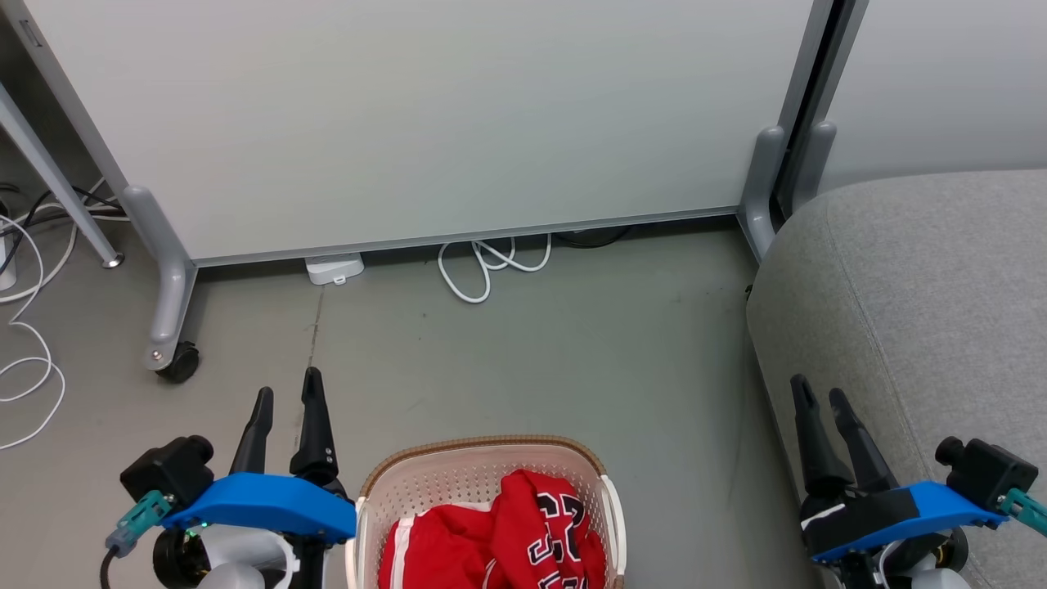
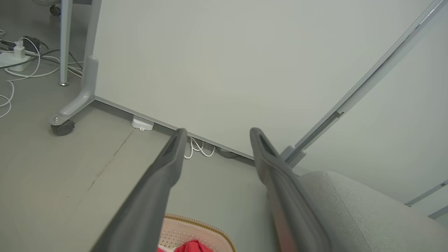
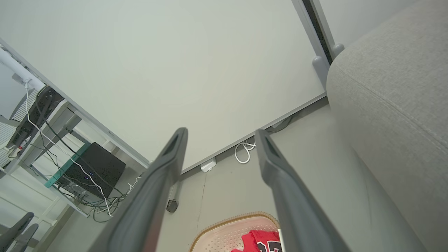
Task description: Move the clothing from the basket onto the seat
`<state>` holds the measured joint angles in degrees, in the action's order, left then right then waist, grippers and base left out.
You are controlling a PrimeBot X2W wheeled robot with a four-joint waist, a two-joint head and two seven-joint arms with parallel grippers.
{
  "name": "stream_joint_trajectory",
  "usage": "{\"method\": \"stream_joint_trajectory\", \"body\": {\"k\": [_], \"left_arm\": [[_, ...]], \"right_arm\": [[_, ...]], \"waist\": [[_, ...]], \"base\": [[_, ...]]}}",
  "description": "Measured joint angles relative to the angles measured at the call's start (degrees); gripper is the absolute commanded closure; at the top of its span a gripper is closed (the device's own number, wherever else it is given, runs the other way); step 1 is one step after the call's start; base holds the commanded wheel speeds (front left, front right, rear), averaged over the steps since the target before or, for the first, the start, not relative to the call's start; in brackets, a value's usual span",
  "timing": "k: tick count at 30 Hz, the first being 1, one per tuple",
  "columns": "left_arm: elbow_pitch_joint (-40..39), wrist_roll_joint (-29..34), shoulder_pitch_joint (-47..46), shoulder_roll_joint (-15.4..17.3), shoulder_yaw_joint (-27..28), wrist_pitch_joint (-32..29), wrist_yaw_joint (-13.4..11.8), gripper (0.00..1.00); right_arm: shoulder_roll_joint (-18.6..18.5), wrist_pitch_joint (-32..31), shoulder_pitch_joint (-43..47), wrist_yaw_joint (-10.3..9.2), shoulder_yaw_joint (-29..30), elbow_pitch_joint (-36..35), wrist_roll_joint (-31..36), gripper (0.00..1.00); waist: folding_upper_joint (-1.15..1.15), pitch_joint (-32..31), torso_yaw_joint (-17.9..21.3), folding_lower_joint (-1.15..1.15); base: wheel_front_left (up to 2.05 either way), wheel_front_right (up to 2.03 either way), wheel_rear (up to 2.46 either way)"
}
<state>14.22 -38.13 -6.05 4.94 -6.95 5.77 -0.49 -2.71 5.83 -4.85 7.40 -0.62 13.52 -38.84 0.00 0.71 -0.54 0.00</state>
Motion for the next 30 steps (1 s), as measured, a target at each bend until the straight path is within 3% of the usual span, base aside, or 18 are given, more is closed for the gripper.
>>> {"method": "stream_joint_trajectory", "body": {"k": [21,30], "left_arm": [[1.82,12.40,-0.94,0.90,-3.98,3.38,-1.99,0.00],[1.89,16.58,-1.21,1.04,-5.03,4.52,-0.77,0.00]], "right_arm": [[0.01,3.18,-0.01,0.00,-1.54,0.68,14.12,0.00],[0.01,4.47,-0.01,0.01,-1.66,0.65,19.36,0.00]], "waist": [[0.00,0.05,-0.37,0.00],[0.00,0.20,-0.66,0.00]], "base": [[0.00,0.00,0.00],[0.00,0.00,0.00]]}}
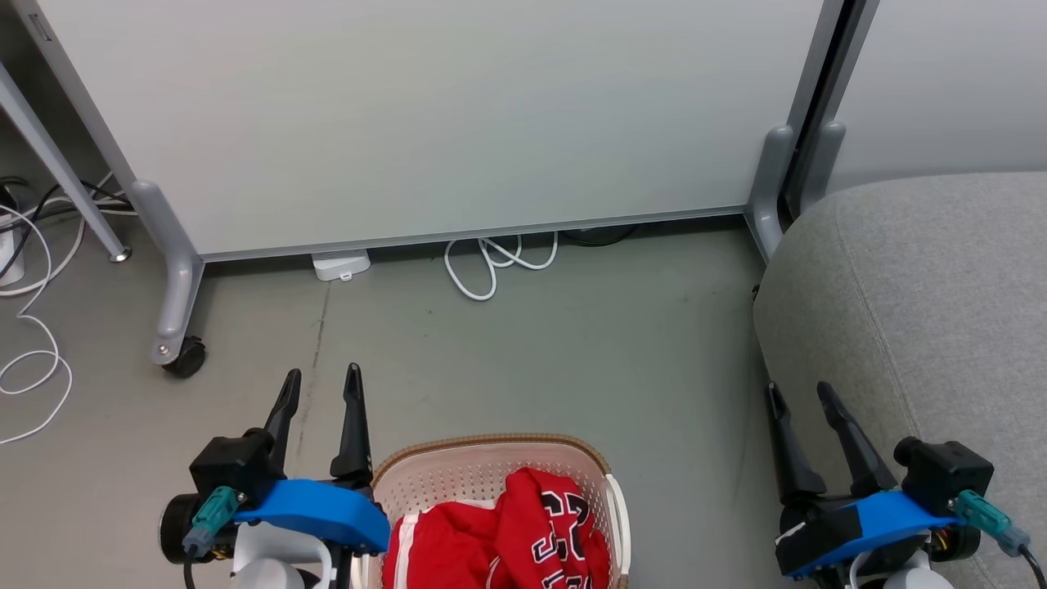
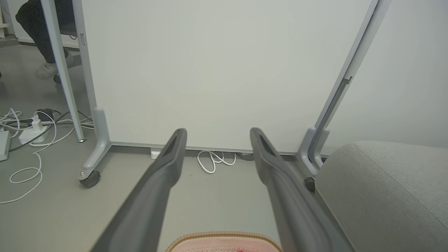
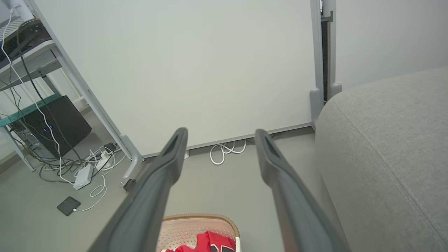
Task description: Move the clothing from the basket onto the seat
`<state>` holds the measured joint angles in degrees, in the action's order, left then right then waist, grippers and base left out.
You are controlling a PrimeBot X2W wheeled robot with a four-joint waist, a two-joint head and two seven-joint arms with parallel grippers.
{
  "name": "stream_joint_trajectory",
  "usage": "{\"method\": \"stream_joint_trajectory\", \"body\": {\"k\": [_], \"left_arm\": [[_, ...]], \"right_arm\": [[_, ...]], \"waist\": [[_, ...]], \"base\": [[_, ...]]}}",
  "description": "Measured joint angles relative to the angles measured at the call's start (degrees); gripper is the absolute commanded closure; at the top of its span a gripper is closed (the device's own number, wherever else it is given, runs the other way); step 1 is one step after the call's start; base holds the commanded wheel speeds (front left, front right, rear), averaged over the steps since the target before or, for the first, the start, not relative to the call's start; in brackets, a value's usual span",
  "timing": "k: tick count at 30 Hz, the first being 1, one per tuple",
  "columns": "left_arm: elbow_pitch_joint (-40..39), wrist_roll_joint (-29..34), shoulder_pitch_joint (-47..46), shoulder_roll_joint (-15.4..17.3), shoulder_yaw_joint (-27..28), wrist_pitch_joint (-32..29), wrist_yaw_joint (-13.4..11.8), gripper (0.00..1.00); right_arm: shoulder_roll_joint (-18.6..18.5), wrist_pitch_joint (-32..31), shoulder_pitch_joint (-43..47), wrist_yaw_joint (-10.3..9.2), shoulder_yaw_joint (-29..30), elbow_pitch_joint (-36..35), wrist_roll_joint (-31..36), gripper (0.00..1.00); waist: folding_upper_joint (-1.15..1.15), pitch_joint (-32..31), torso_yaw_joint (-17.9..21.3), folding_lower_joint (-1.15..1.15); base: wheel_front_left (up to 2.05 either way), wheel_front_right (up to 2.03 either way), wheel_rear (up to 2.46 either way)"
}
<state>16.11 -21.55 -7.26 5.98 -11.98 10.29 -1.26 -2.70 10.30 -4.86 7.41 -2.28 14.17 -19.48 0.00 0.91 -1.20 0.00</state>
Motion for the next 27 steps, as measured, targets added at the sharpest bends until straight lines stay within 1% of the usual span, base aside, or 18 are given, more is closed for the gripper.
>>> {"method": "stream_joint_trajectory", "body": {"k": [8,27], "left_arm": [[0.35,3.37,0.00,-0.07,-0.16,1.08,2.18,0.00],[2.53,12.26,0.00,-1.25,-0.05,3.27,4.16,0.00]], "right_arm": [[0.00,1.13,0.02,0.00,-0.02,-0.08,4.44,0.00],[-0.01,3.18,0.13,0.07,-0.07,0.88,13.71,0.00]], "waist": [[0.00,0.05,-0.16,0.00],[0.00,-0.06,-0.60,0.00]], "base": [[0.00,0.00,0.00],[0.00,0.00,0.00]]}}
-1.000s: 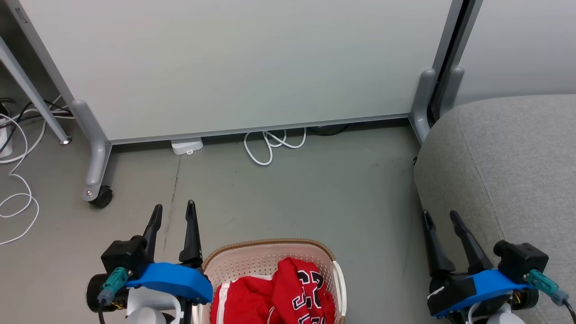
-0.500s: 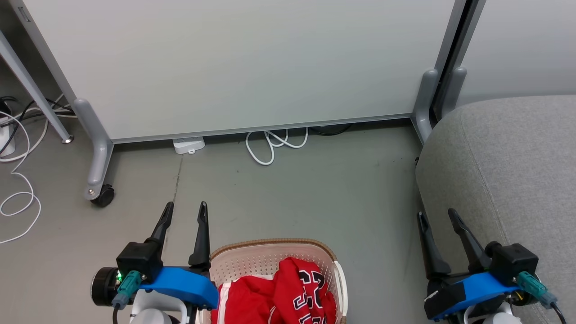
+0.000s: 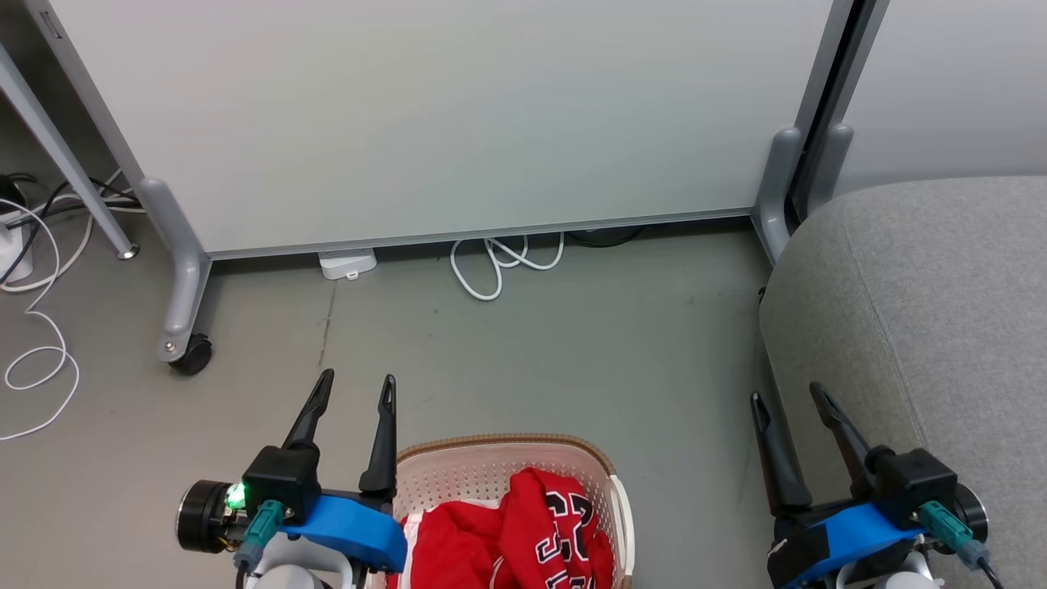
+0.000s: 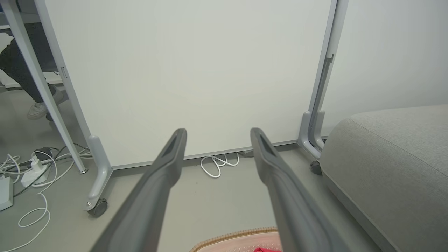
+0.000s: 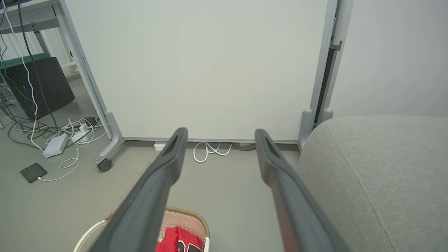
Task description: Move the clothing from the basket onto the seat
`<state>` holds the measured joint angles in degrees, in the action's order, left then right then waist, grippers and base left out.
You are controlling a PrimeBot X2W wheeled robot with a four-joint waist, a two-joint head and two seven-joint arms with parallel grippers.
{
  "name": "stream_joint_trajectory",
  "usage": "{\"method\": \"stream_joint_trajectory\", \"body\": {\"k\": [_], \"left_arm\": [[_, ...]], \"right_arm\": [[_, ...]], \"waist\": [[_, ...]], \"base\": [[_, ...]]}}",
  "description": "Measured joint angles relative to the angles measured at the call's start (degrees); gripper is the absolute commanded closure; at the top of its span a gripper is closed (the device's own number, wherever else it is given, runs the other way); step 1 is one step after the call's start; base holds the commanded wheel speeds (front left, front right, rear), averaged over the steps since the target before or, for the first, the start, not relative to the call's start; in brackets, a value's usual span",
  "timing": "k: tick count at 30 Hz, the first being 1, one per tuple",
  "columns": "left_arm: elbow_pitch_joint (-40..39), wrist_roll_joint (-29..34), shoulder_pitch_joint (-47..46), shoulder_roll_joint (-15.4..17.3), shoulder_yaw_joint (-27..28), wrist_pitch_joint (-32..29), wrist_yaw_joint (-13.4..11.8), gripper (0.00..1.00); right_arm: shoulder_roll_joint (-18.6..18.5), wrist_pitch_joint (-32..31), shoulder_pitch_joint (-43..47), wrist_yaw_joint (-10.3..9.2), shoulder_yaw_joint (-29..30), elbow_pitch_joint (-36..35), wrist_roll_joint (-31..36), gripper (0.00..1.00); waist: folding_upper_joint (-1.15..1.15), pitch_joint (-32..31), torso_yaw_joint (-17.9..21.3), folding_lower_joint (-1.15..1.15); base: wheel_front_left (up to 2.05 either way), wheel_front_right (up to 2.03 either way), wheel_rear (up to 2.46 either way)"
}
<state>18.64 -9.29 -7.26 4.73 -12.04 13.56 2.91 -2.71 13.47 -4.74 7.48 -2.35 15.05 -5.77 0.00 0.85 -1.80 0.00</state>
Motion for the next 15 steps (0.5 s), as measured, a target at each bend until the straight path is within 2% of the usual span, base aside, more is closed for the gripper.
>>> {"method": "stream_joint_trajectory", "body": {"k": [15], "left_arm": [[0.65,6.47,0.00,-0.69,0.14,1.44,1.12,0.00]], "right_arm": [[-0.02,1.56,0.22,0.00,-0.51,0.45,6.10,0.00]], "waist": [[0.00,0.07,-0.43,0.00]], "base": [[0.00,0.00,0.00]]}}
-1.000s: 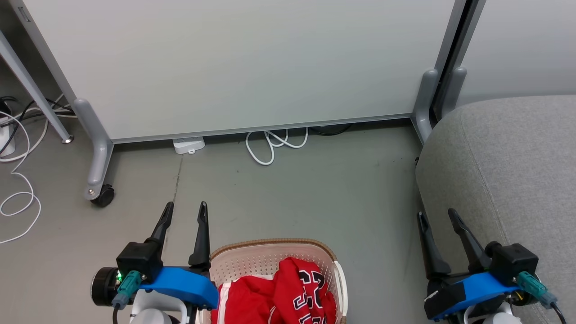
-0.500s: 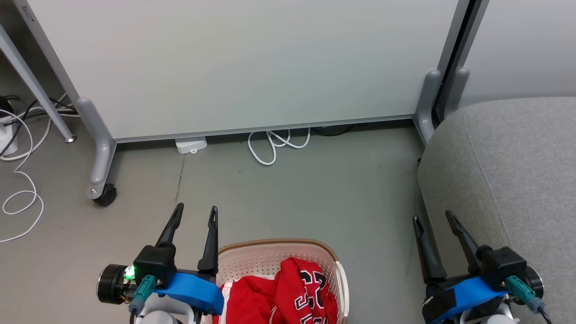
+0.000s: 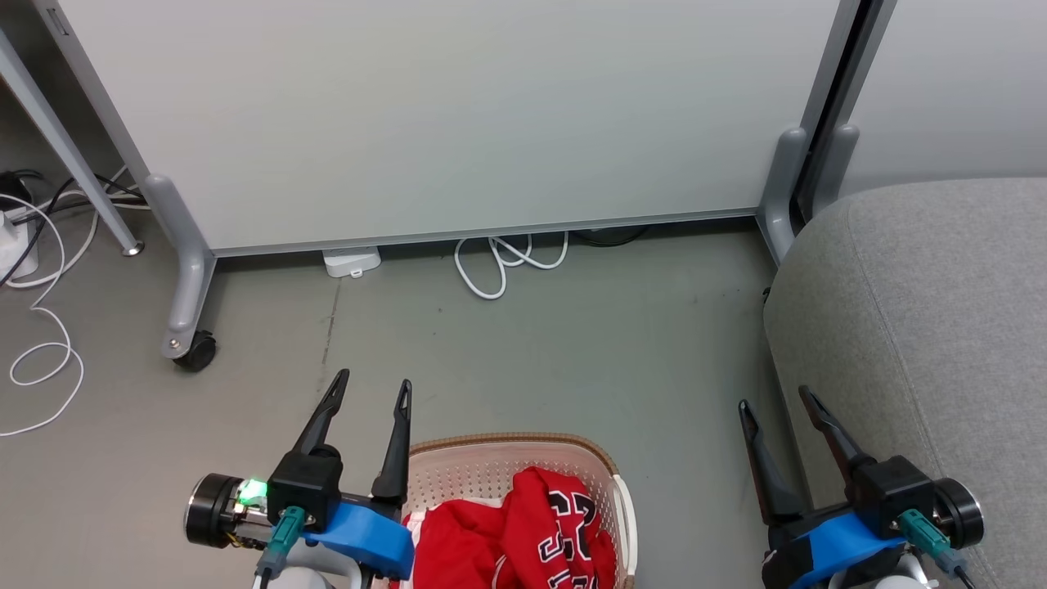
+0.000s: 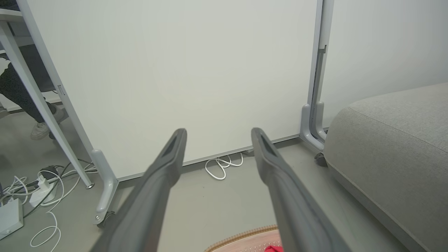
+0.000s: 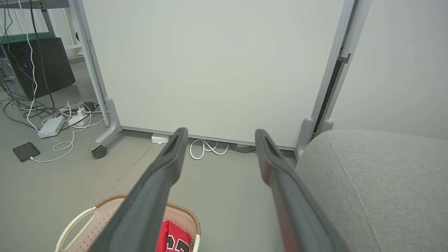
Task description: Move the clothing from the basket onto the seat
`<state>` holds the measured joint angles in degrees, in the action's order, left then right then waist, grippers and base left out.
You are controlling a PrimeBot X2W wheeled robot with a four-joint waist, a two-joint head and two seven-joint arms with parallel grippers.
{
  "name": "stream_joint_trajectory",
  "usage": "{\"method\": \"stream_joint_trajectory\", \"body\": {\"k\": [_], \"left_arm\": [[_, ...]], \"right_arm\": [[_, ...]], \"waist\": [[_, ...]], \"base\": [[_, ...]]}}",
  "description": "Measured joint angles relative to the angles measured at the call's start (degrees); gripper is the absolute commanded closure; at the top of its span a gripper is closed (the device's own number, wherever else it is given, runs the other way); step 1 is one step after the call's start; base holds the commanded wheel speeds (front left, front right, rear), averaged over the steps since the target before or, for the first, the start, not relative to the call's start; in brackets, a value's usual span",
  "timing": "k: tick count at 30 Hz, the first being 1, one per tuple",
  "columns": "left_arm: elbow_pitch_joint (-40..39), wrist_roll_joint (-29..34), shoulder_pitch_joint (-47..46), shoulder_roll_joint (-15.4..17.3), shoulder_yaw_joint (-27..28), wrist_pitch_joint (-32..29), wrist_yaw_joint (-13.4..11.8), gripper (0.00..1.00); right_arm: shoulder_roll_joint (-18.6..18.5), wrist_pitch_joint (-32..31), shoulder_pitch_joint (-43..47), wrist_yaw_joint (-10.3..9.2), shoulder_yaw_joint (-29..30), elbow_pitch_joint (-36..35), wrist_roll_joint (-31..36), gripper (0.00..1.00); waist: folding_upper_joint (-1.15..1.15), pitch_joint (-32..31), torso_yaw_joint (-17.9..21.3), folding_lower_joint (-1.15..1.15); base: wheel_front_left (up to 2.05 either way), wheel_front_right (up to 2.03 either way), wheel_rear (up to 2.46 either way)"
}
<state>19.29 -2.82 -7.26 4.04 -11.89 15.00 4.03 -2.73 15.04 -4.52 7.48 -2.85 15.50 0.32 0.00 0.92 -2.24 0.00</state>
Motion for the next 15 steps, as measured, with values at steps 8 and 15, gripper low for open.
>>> {"method": "stream_joint_trajectory", "body": {"k": [8,15], "left_arm": [[0.42,0.08,0.00,-0.22,0.57,0.00,0.49,0.00],[0.55,0.30,0.02,-0.37,0.86,0.00,0.71,0.00]], "right_arm": [[0.00,0.00,0.00,0.00,0.00,0.48,0.00,0.00],[0.00,0.00,0.01,0.01,-0.03,0.53,-0.01,0.00]], "waist": [[0.00,0.09,-0.01,0.00],[0.00,0.10,-0.05,0.00]], "base": [[0.00,0.00,0.00],[0.00,0.00,0.00]]}}
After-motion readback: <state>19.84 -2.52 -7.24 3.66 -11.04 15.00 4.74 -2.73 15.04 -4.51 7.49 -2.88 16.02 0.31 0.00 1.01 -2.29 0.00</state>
